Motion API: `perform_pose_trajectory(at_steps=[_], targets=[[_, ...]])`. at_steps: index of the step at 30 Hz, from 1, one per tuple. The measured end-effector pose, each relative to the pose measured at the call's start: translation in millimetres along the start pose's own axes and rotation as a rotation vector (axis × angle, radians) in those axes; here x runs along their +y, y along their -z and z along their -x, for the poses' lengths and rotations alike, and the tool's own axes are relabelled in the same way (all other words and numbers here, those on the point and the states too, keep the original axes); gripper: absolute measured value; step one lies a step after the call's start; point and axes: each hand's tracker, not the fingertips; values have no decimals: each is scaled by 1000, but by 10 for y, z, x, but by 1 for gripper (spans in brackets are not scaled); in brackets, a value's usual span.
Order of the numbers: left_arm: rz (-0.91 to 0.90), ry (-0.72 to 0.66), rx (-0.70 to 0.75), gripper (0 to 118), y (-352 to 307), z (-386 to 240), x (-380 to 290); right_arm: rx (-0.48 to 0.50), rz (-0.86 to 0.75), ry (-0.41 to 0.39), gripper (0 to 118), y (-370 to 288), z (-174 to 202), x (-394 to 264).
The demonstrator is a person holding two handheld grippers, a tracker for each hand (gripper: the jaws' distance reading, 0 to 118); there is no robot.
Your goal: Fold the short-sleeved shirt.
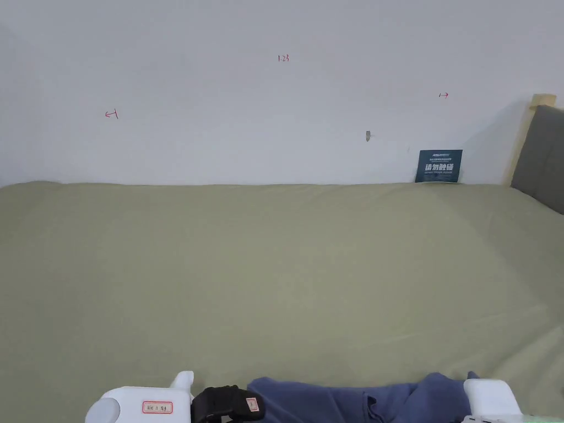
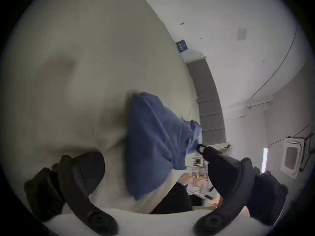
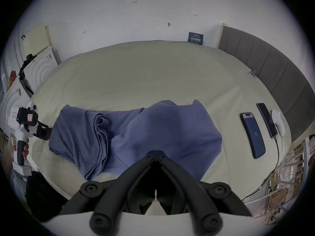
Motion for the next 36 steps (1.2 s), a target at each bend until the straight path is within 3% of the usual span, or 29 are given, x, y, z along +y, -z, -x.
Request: perform_pose_trajectory(at_steps=[6,7,8,9,10,12,14,16,19,22,26,30,36], targets=[[4,-45,-113,116,254,-25,120,2,19,-25,0,21,67,-25],[26,-73,-137,100,301,-11,112,3,23,-31,0,29,79,-31],[79,-92,-114,65,363,14,98,3,26,-35,0,27,94,-33],[119,-71,-17,11,444,20,78,5,27,-40,0,31,105,-34],[120,-16,103,13,467,29,42,7,30,-44,0,38,112,-33],[44,-56,-72,13,377,140,11,6,32,-48,0,31,126,-30],[9,-70,3,13,307,156,72,7,29,-52,0,19,132,-36],[-40,1,63,13,120,156,82,3,30,-52,0,15,138,-36],[-49,-33,56,13,-261,209,193,5,29,-53,0,-8,158,-40],[-100,53,172,13,-769,41,173,14,17,-54,0,-39,191,-37],[-165,43,330,13,-1559,349,363,20,18,-65,0,1,230,-35],[-236,19,461,13,-2149,197,270,25,30,-93,0,34,289,-50],[-237,76,518,13,-2097,-312,200,43,35,-103,0,12,379,-55]])
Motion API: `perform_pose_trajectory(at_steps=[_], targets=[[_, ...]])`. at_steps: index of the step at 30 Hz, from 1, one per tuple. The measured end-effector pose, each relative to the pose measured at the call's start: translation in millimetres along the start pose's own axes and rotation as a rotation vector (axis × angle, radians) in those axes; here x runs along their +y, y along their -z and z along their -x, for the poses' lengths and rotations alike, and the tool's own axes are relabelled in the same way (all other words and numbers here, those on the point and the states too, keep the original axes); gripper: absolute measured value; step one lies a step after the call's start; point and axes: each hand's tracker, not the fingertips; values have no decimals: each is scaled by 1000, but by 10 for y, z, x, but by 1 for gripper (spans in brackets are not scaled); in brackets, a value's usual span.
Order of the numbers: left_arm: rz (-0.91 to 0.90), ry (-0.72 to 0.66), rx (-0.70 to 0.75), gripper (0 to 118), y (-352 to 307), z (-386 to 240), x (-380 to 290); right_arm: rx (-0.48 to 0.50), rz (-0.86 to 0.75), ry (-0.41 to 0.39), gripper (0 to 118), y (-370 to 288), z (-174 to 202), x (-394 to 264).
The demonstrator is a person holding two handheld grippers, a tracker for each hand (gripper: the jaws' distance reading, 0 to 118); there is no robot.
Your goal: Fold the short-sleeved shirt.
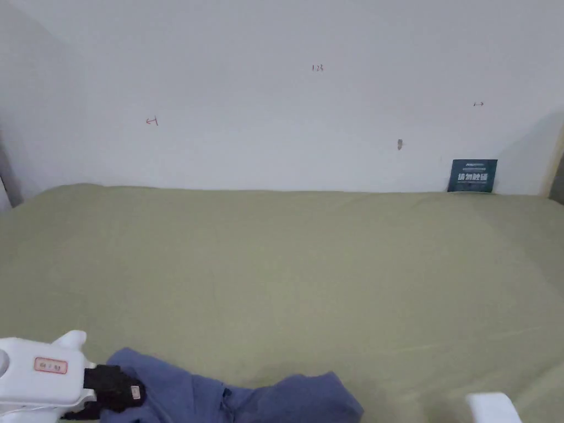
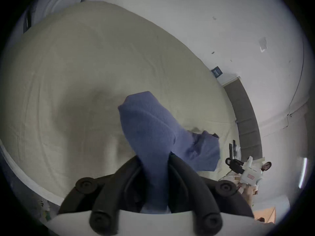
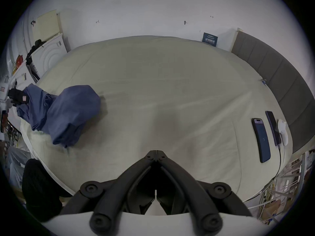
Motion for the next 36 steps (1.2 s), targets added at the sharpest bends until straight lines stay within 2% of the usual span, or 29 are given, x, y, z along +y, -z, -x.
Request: perform_pose_trajectory(at_steps=[4,6,12,13,14,15,16,17,18,20,23,24,27,30,31,35,36], targets=[[7,106,-42,13,184,-807,-135,2,8,-13,0,-14,52,-16],[29,191,-81,13,424,-1079,-106,1,10,-20,0,-14,62,-20],[128,290,-191,13,1174,-1661,-230,4,12,-26,0,3,65,-11],[144,299,-190,17,1270,-1706,-275,5,11,-25,0,-2,73,-9],[164,300,-195,29,1371,-1745,-305,3,9,-22,0,-3,81,-6],[193,292,-217,50,1456,-1743,-324,2,5,-16,0,0,91,-2],[210,276,-247,79,1507,-1722,-347,5,2,-6,0,0,103,3],[208,246,-290,88,1523,-1707,-409,16,-1,10,0,0,116,8],[207,228,-320,87,1505,-1675,-439,32,1,21,0,1,127,14],[185,217,-337,86,1453,-1617,-448,45,-1,26,0,6,150,20],[128,226,-334,72,1343,-1584,-481,37,-2,0,0,23,213,29],[107,233,-331,72,1348,-1583,-489,35,-2,-6,0,32,221,28],[105,267,-307,16,1479,-1694,-574,39,1,-7,0,38,222,28],[197,278,-316,14,1794,-1808,-710,38,3,-10,0,38,227,23],[223,279,-310,9,1933,-1797,-782,36,4,-11,0,34,228,19],[362,178,-142,1,2395,-1637,-1096,31,2,-11,0,30,215,12],[324,122,-296,1,2382,-1573,-1142,31,1,-12,0,21,215,14]])
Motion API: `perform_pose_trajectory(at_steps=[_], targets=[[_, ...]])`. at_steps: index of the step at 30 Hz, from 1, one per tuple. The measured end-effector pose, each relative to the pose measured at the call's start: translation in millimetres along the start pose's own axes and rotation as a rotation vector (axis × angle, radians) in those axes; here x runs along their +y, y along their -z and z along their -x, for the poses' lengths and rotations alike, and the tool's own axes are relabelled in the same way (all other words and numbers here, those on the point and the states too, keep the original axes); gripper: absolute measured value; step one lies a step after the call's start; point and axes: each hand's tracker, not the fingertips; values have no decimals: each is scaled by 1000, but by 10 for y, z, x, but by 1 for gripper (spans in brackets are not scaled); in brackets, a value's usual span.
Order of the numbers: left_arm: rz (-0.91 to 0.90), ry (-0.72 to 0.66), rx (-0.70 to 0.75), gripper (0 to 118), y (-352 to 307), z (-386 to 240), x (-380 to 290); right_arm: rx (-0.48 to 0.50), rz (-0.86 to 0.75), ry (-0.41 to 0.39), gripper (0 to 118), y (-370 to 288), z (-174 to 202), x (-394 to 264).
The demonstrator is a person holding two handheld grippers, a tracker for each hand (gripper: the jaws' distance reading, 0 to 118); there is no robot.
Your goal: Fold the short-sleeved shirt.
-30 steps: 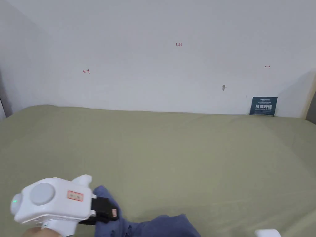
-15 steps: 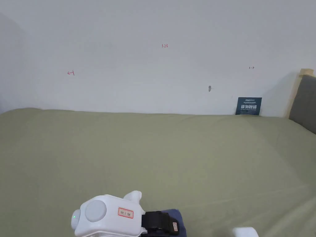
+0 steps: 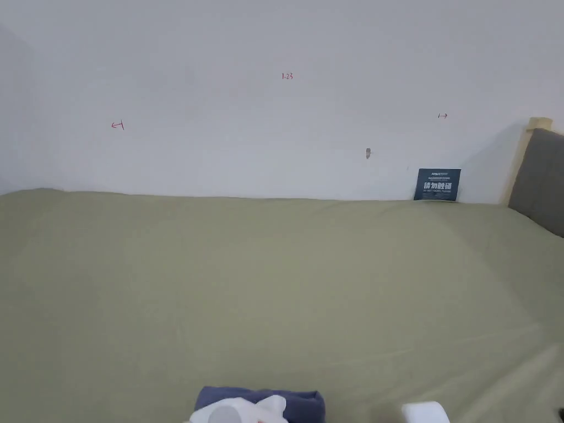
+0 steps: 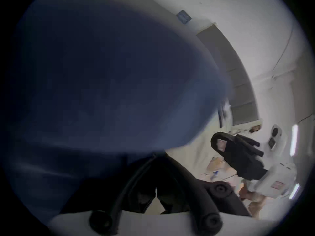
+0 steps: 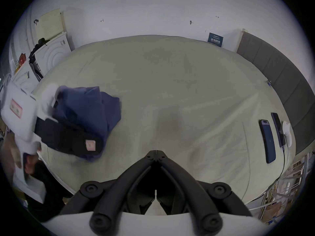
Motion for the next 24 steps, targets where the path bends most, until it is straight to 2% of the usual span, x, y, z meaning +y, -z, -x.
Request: perform_pose_trajectory(at_steps=[1,2,3,8,12,15,18,22,24], targets=[[-53,-9,-36,0,-70,-53,-24,2,-3,-1,0,-10,1,1],[-49,22,29,0,-128,-99,-26,3,-7,-3,0,-16,3,1],[-45,43,32,0,-194,-153,-20,2,-9,-3,0,-19,7,3],[-147,192,-140,0,-1044,-288,-20,31,-35,10,0,-94,98,103],[-277,207,-38,0,-1814,83,78,137,-61,-31,0,-259,367,390],[-335,110,58,0,-2231,405,74,228,-71,-21,0,-210,627,702],[-379,31,54,0,-2393,717,12,332,10,-21,0,62,884,952],[-354,-29,60,0,-2322,1097,-4,297,144,-56,0,529,1130,1058],[-333,-45,52,0,-2250,1209,-10,270,233,-32,0,767,1148,979]])
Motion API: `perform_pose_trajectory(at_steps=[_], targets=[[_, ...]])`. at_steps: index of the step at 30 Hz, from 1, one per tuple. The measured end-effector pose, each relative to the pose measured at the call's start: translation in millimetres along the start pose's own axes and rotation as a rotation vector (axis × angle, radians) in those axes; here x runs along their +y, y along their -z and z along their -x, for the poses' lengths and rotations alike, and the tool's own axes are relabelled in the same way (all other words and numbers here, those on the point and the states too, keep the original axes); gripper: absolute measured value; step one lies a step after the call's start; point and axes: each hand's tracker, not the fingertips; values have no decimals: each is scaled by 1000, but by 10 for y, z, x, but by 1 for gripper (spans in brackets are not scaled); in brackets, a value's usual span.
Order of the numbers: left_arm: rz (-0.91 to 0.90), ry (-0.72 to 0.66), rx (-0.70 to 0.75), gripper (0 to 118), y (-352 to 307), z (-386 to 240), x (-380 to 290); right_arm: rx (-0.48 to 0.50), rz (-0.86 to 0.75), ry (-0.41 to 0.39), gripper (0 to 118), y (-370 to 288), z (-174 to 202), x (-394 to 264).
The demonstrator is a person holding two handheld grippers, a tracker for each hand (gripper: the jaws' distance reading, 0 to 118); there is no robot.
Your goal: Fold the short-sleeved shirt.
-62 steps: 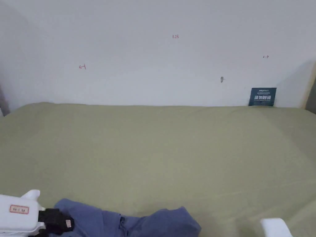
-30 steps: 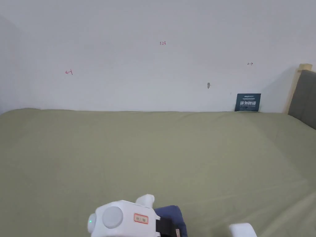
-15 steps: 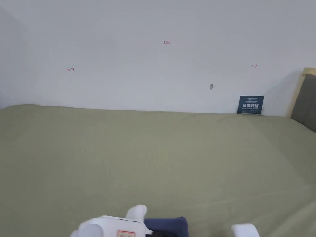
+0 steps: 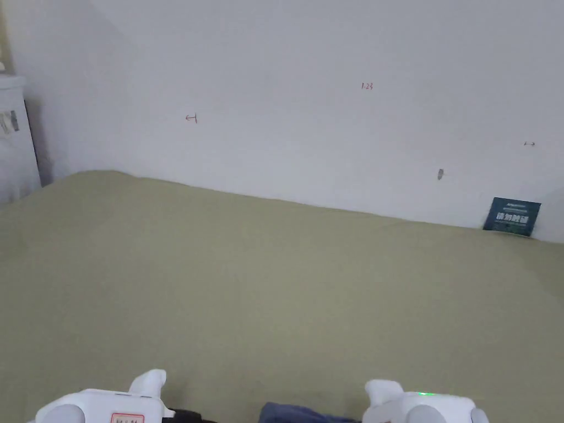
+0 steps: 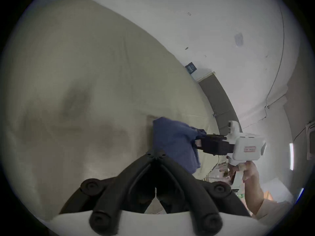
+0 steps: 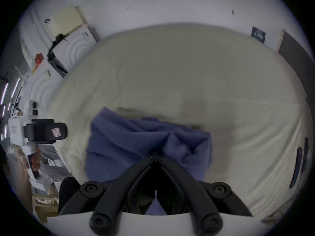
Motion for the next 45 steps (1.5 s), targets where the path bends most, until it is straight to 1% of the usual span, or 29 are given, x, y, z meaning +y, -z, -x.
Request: perform_pose_trajectory(at_steps=[2,3,4,5,7,8,10,13,15,16,17,18,19,20,21,22,23,25,26,27,28,29,31,32,33,34,38,41,45], targets=[[12,-48,-36,0,70,-133,-88,-36,11,13,0,186,-57,-81],[18,-82,-52,1,112,-88,-91,-10,-39,19,0,157,-76,-110],[23,-101,-66,12,148,-46,-87,-1,-54,21,0,106,-59,-136],[24,-114,-77,37,190,17,-69,-8,-40,25,0,61,-37,-134],[63,-129,-121,107,324,55,-67,-4,-45,17,0,44,-42,-137],[78,-133,-163,114,388,53,-74,-1,-48,22,0,35,-69,-131],[56,-122,-269,113,510,78,-56,21,-52,62,0,35,-106,-135],[107,-157,-293,113,823,77,-74,33,-64,67,0,70,-165,-160],[105,-169,-377,111,974,2,-45,40,-72,63,0,68,-180,-172],[158,-188,-379,105,1078,-36,-37,45,-75,70,0,64,-178,-177],[185,-198,-393,92,1190,-8,-41,49,-76,78,0,65,-188,-180],[196,-188,-380,71,1273,-40,-44,54,-79,87,0,64,-197,-186],[212,-163,-282,35,1336,-82,-73,55,-82,95,0,62,-202,-192],[196,-134,-188,34,1366,-100,-100,56,-86,99,0,59,-214,-197],[188,-154,-201,33,1325,-130,-155,54,-95,104,0,54,-224,-211],[157,-210,-305,33,1256,-105,-166,60,-100,108,0,52,-230,-224],[160,-218,-298,33,1215,-110,-163,66,-109,113,0,39,-228,-233],[168,-135,-242,33,1152,-70,-84,63,-117,124,0,8,-178,-231],[163,-100,-244,32,1105,-27,-36,48,-124,128,0,-24,-113,-225],[176,-114,-253,32,1058,-12,-5,28,-133,122,0,-65,-24,-212],[188,-124,-259,31,1017,35,49,-18,-147,94,0,-121,105,-191],[193,-123,-252,31,774,-158,61,-54,-168,59,0,-167,251,-167],[204,-65,-198,31,522,-105,189,-97,-230,19,0,-245,566,-101],[190,-31,-170,31,367,-52,265,-116,-256,25,0,-274,751,-43],[188,-25,-151,31,301,251,429,-132,-282,55,0,-295,931,19],[189,-16,-137,31,145,361,534,-134,-304,79,0,-313,1112,86],[151,57,-8,31,-563,803,974,-110,-391,176,0,-234,1815,344],[161,87,95,31,-1152,1107,1293,-164,-408,238,0,-177,2410,493],[170,55,250,31,-1868,1718,1727,-191,-407,188,0,35,3216,656]])
